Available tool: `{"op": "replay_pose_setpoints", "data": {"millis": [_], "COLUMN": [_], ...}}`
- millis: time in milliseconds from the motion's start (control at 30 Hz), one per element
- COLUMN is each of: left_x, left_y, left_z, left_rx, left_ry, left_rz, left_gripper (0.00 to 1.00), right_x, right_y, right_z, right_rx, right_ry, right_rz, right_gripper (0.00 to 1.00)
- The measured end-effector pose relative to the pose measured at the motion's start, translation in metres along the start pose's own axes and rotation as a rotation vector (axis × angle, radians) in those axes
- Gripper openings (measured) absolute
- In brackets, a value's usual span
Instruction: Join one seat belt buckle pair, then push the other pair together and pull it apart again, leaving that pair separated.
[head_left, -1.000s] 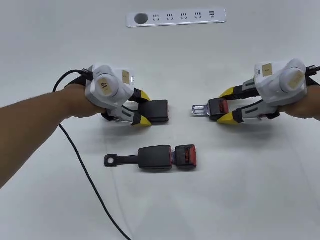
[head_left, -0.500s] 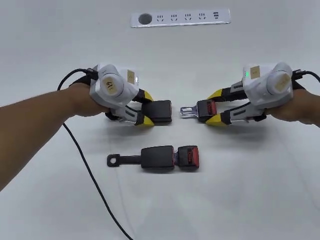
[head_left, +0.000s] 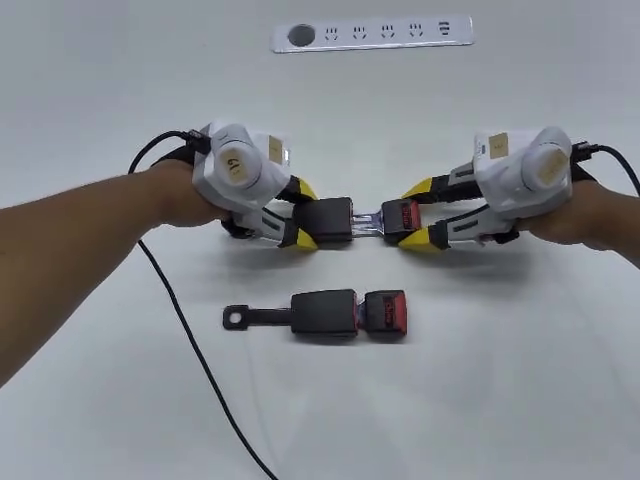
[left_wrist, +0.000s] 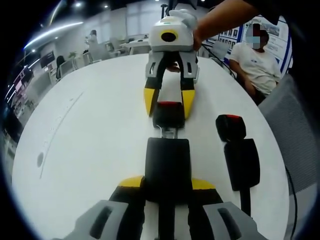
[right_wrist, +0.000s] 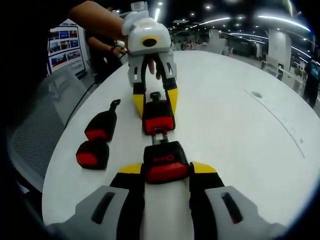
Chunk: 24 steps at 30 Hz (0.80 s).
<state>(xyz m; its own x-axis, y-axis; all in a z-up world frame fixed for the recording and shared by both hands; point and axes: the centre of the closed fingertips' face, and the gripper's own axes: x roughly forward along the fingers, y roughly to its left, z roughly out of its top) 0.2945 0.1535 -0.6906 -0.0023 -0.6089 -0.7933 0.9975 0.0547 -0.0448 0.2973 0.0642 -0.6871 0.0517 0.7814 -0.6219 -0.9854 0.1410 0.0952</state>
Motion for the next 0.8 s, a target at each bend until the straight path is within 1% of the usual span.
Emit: {"op": "replay_pose_setpoints", "data": {"millis": [67,100,133,200,400,467,533,700,767,800], "left_x": [0.000,0.000,0.000,0.000,0.001,0.001,0.001,0.001,0.001,0.001], "left_y": [0.000,0.001,0.000,0.000,0.000,0.000,0.000,0.000,0.001,0.001], "left_z": [0.000,-0.001,-0.001,-0.001,0.000,0.000,-0.001,-0.001,-0.002,-0.002], "left_rx": [-0.001,-0.002,0.003,-0.004,-0.008,-0.010,-0.011,-0.008,-0.004,-0.006], "left_ry": [0.000,0.000,0.005,0.002,0.012,0.012,0.013,0.018,0.021,0.021], "left_rz": [-0.001,-0.003,-0.004,-0.002,0.003,0.004,0.004,0.001,-0.004,-0.004], "left_gripper": [0.33,0.33,0.33,0.33,0.33,0.33,0.33,0.33,0.33,0.33], "right_x": [0.003,0.007,0.009,0.009,0.011,0.012,0.013,0.016,0.020,0.026], "right_y": [0.002,-0.001,-0.002,-0.002,-0.002,-0.001,-0.003,-0.003,-0.002,-0.001], "right_z": [0.003,0.006,0.006,0.006,0.005,0.005,0.005,0.005,0.008,0.012], "right_rx": [0.001,-0.003,-0.010,0.006,0.000,0.004,0.017,0.014,0.019,0.030], "right_ry": [-0.002,-0.008,-0.004,-0.006,0.012,0.014,0.013,0.018,0.012,0.003], "right_rz": [-0.001,-0.001,-0.005,0.000,-0.001,-0.005,-0.005,-0.002,-0.005,-0.011], "right_gripper": [0.33,0.33,0.33,0.33,0.33,0.33,0.33,0.33,0.32,0.32]}}
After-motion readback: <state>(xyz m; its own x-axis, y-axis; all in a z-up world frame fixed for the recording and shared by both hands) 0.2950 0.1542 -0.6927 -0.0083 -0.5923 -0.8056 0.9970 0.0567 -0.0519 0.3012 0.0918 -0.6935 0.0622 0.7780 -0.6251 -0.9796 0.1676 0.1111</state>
